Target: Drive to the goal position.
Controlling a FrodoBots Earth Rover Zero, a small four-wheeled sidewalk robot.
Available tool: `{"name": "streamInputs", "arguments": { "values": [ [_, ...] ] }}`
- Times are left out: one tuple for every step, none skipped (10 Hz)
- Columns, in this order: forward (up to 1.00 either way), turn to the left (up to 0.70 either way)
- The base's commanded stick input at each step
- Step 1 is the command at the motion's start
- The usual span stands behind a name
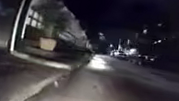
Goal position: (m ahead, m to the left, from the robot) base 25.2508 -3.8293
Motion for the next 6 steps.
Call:
{"name": "streamInputs", "arguments": {
  "values": [
    [0.50,-0.08],
    [0.50,-0.44],
    [0.50,-0.50],
    [0.50,-0.50],
    [0.50,-0.50],
    [0.50,-0.50]
  ]
}}
